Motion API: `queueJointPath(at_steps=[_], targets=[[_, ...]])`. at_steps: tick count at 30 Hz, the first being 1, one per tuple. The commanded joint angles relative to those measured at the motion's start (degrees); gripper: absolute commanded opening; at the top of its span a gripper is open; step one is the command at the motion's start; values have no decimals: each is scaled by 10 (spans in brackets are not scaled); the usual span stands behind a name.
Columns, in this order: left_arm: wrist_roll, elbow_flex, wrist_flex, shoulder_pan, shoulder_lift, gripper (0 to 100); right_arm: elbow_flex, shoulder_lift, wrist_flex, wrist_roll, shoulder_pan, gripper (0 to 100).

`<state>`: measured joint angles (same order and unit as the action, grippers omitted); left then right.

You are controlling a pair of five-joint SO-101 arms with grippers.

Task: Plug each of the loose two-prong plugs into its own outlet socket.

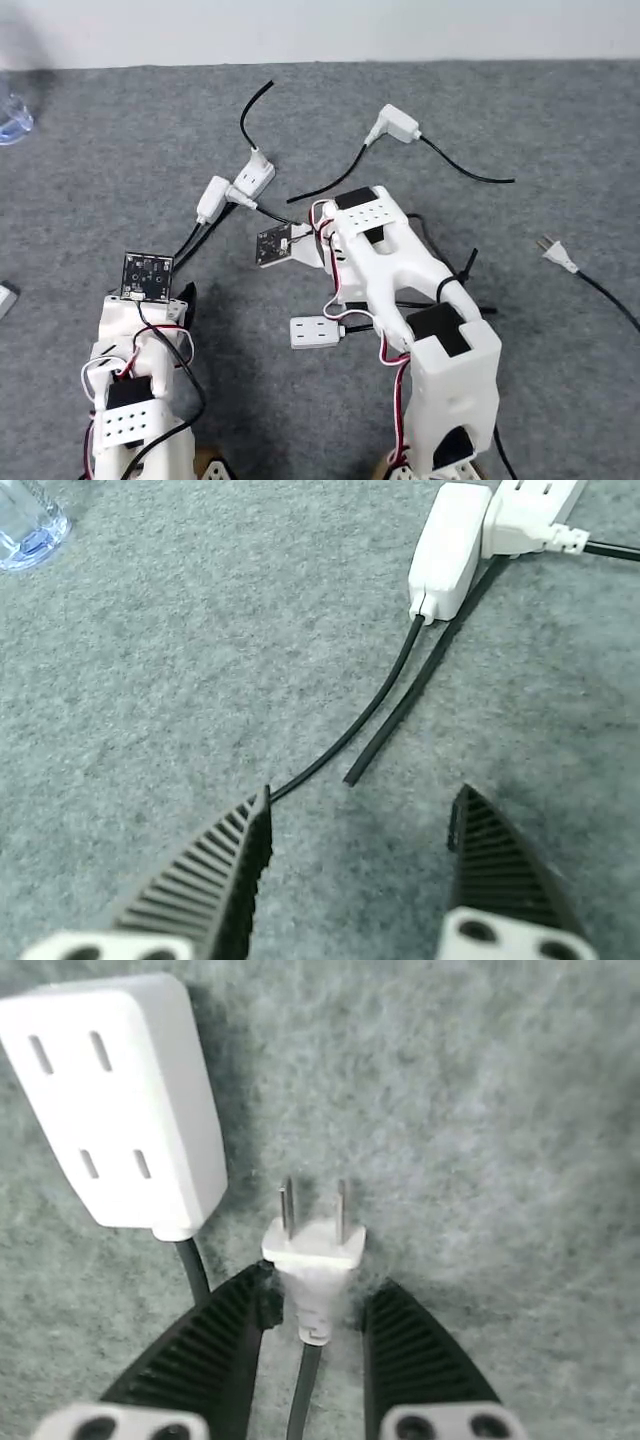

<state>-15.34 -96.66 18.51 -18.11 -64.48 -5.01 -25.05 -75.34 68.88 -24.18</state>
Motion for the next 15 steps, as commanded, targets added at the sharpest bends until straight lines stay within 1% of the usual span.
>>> queueJointPath(at_steps=[1, 4, 8, 15], targets=[[-2, 5, 1, 2, -4, 269, -5, -11, 7, 6, -30, 80], [-2, 5, 1, 2, -4, 269, -4, -10, 8, 8, -30, 80], [-2, 5, 1, 2, -4, 269, -5, -11, -4, 55, -28, 76], [-2, 5, 1, 2, -4, 269, -5, -10, -11, 70, -30, 80]])
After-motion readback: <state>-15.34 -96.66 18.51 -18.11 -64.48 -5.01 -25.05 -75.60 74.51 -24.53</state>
